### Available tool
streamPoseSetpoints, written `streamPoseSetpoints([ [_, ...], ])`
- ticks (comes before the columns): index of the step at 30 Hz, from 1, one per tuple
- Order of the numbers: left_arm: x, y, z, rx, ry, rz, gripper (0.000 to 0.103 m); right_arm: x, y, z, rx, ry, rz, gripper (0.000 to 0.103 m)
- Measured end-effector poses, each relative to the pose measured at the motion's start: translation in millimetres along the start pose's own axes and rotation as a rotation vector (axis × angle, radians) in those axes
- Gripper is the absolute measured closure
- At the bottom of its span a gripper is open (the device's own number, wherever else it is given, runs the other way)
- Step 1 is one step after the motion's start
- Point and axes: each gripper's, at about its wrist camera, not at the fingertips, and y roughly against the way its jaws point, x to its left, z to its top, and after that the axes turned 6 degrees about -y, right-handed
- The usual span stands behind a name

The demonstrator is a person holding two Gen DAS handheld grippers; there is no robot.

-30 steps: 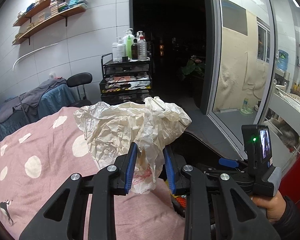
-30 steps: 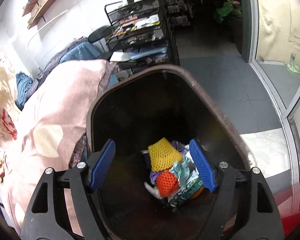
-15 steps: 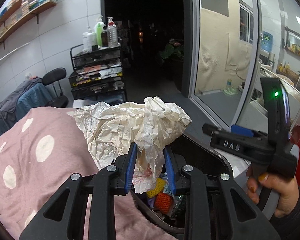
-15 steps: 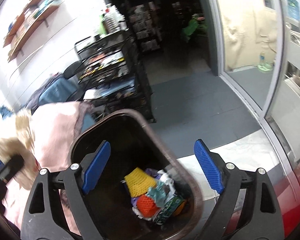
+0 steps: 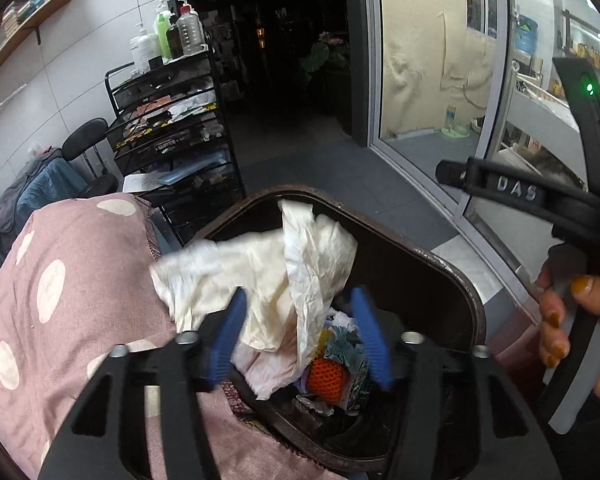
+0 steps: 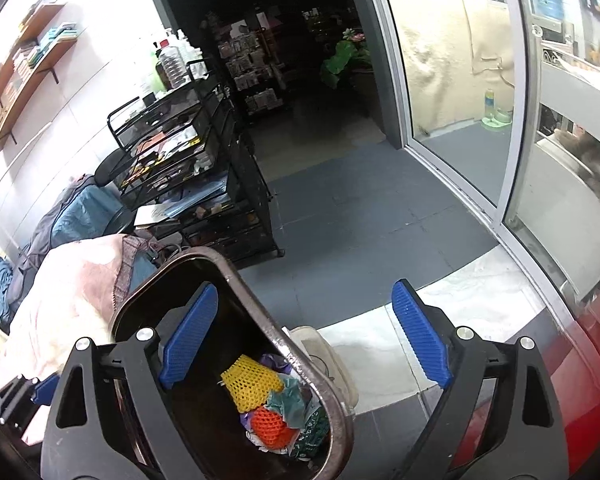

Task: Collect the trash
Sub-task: 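Lower the crumpled white paper into the bin and open the left gripper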

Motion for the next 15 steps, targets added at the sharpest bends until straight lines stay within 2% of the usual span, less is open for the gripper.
streamPoseSetpoints([
  [3, -3.2, -3.5, -1.5, 0.013, -0.015, 0.0, 0.02, -2.8, 0.5, -0.3, -0.001, -0.015, -0.005, 0.012],
  [6, -5.8, -9.0, -4.1, 0.034, -0.036, 0.016, 0.012, -4.2, 0.4, 0.2, -0.001, -0.018, -0.009, 0.011],
  [10, -3.0, -10.7, -5.5, 0.04, -0.02, 0.012, 0.012, -3.3, -0.3, -0.5, -0.001, -0.015, -0.013, 0.009],
  [15, 9.1, 8.0, -3.3, -0.033, 0.062, -0.018, 0.009, -5.3, -1.1, -2.3, -0.004, -0.024, -0.014, 0.007],
])
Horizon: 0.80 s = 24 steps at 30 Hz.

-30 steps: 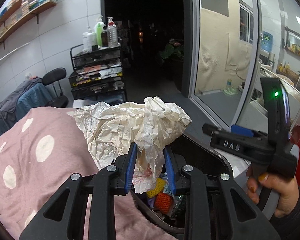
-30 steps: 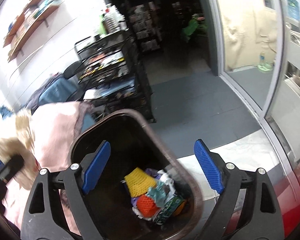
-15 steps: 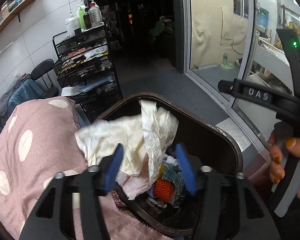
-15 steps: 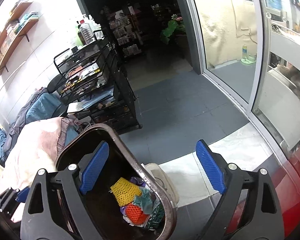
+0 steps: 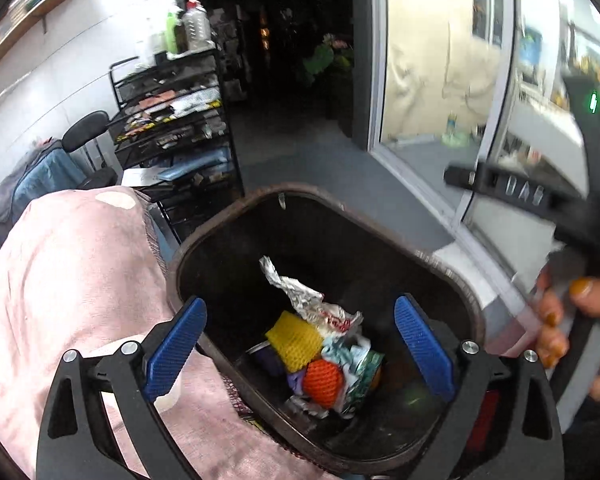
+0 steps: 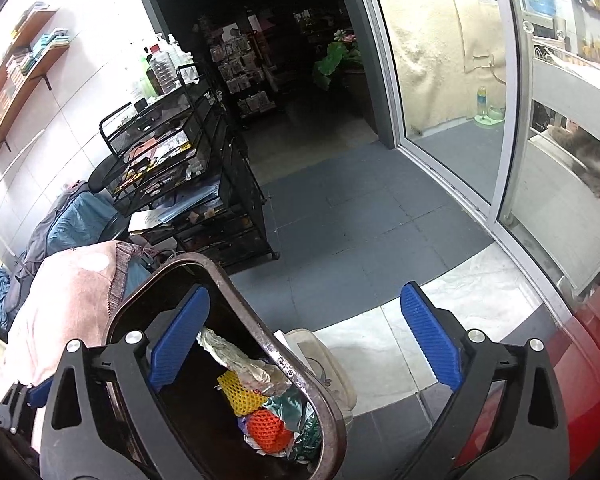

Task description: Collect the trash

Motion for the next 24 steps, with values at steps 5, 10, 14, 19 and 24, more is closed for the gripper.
streamPoseSetpoints([
  [5, 14.1, 32.0, -2.4, -0.098, 0.084, 0.016, 0.006, 4.3, -0.8, -4.8, 0.009, 0.015, 0.006, 0.006],
  [10, 28.0, 67.6, -13.0, -0.179, 0.147, 0.053, 0.005, 23.2, 5.3, -15.6, -0.006, 0.097, 0.047, 0.006],
  [14, 39.3, 94.5, -27.2, -0.228, 0.183, 0.108, 0.005, 41.0, 16.5, -27.2, -0.037, 0.16, 0.085, 0.006],
  [19, 58.3, 121.7, -50.7, -0.274, 0.254, 0.195, 0.005, 70.2, 39.2, -46.2, -0.109, 0.257, 0.144, 0.006],
  [24, 76.5, 144.9, -73.5, -0.294, 0.319, 0.298, 0.005, 104.1, 70.1, -70.8, -0.191, 0.357, 0.224, 0.006],
])
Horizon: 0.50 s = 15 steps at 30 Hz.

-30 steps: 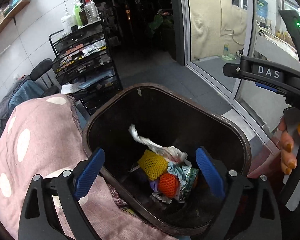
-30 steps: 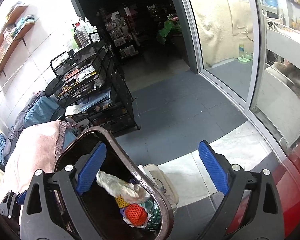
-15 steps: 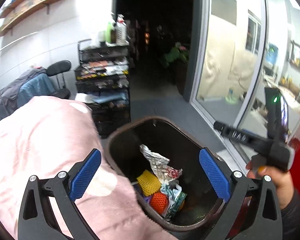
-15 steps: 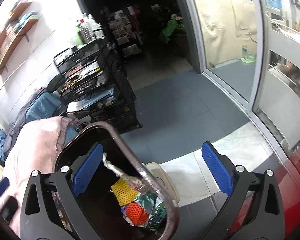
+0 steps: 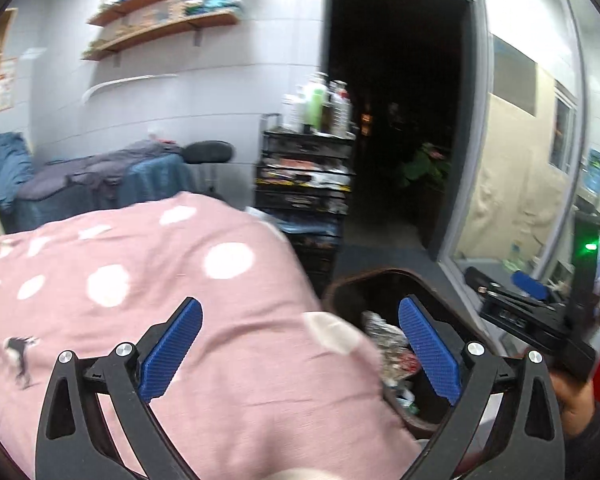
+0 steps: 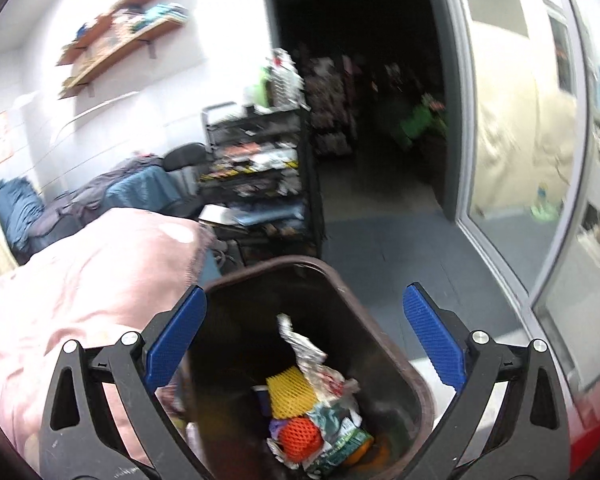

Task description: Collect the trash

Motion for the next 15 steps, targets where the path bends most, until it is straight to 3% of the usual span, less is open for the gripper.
streamPoseSetpoints([
  [8, 29.5, 32.4, -14.4, -0.039, 0.015, 0.228, 0.005, 51.6, 34.7, -13.2, -0.059, 0.087, 0.115, 0.006],
  [15, 58.5, 58.6, -30.9, -0.088, 0.119, 0.282, 0.005, 81.0, 57.8, -25.3, -0.075, 0.118, 0.174, 0.006],
])
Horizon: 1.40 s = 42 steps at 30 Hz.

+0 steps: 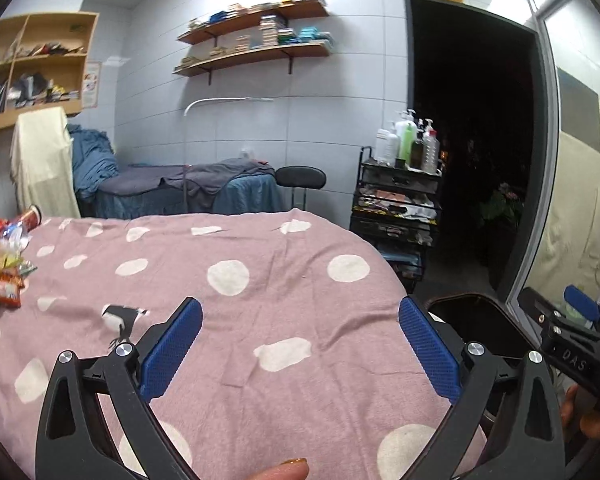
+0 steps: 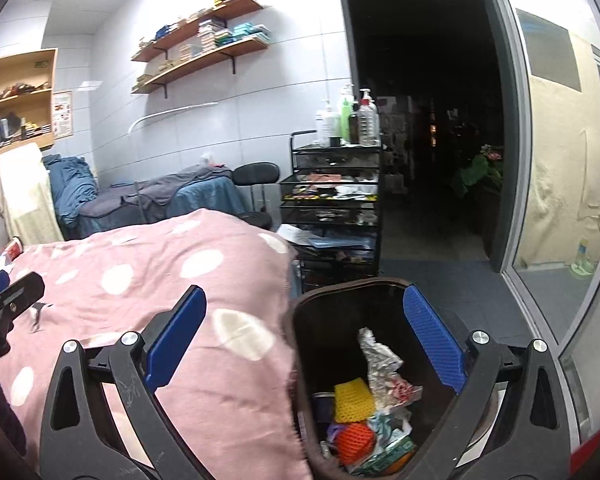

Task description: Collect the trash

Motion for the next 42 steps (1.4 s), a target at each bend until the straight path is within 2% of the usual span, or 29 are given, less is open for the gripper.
streamPoseSetpoints([
  [4, 12.2, 9.4, -5.7, -0.012, 0.024, 0.033, 0.005, 12.6, 9.8, -4.7, -0.018, 0.013, 0.047, 0.005],
  [14, 20.7, 18.6, -9.9, -0.033, 0.04, 0.049, 0.005, 39.2, 30.7, -15.0, -0.044, 0.052, 0.108, 0.006],
  [42, 24.9, 22.5, -8.3, -0.029, 0.039, 0.048, 0.005, 40.6, 35.2, -13.2, -0.04, 0.059, 0.109, 0.006],
])
